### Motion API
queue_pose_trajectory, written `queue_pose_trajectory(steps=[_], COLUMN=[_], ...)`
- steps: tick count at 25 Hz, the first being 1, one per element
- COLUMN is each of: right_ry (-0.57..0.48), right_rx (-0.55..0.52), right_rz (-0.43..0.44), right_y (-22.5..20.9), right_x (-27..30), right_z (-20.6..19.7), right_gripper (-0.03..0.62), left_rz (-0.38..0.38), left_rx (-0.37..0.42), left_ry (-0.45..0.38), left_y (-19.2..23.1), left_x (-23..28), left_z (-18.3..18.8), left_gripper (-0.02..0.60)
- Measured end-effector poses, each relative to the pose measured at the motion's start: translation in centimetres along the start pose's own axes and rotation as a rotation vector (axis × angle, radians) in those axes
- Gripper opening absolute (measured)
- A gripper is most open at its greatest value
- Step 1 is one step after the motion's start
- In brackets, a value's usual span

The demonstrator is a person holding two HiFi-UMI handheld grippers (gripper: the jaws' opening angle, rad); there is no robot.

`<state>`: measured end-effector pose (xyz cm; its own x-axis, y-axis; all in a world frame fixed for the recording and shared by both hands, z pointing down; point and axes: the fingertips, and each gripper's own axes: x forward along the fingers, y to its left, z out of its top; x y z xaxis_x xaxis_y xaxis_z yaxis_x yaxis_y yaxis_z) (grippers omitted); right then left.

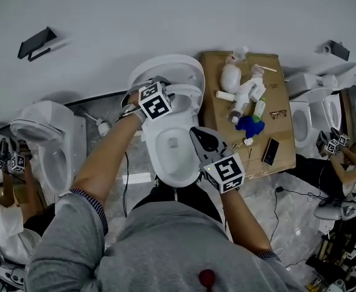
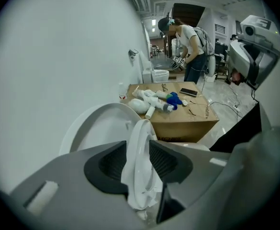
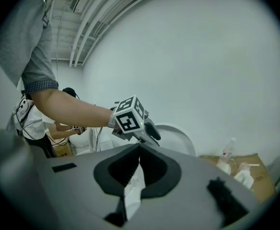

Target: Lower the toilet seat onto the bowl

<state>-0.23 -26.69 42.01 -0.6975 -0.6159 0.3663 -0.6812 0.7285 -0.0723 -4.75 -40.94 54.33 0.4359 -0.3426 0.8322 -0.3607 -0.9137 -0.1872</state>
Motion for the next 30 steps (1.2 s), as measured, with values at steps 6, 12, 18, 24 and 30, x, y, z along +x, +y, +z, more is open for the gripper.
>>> queue_pose_trajectory(steps=[6, 12, 18, 24, 30], right_ry=[0.02, 0.03, 0.032, 0.029, 0.02], right_rx=[0.023, 0.05, 0.053, 0.055, 0.038], right_rz=[-0.033, -0.07, -0.08, -0.076, -0.079], right_y=[-1.6, -2.8, -3.0, -2.2, -1.1], right_x=[-1.4, -2.5, -2.9, -2.8, -2.7], right_z=[-1.4, -2.2, -2.6, -2.5, -2.0], right_gripper=[0.014, 0.014, 0.014, 0.014, 0.014], left_rz=[-0.028, -0.052, -0.037, -0.058, -0.07], left_rx=[0.031, 0.028, 0.057, 0.078, 0.092], left_ry=[0.077, 0.11, 0.114, 0.126, 0.123], left_y=[0.4, 0.9, 1.1, 0.3, -0.8], left_x=[3.3, 5.0, 5.3, 5.1, 4.7], left_z=[-1.5, -2.1, -2.0, -2.0, -1.8], left_gripper=[0.166, 0.156, 0.106, 0.1, 0.1])
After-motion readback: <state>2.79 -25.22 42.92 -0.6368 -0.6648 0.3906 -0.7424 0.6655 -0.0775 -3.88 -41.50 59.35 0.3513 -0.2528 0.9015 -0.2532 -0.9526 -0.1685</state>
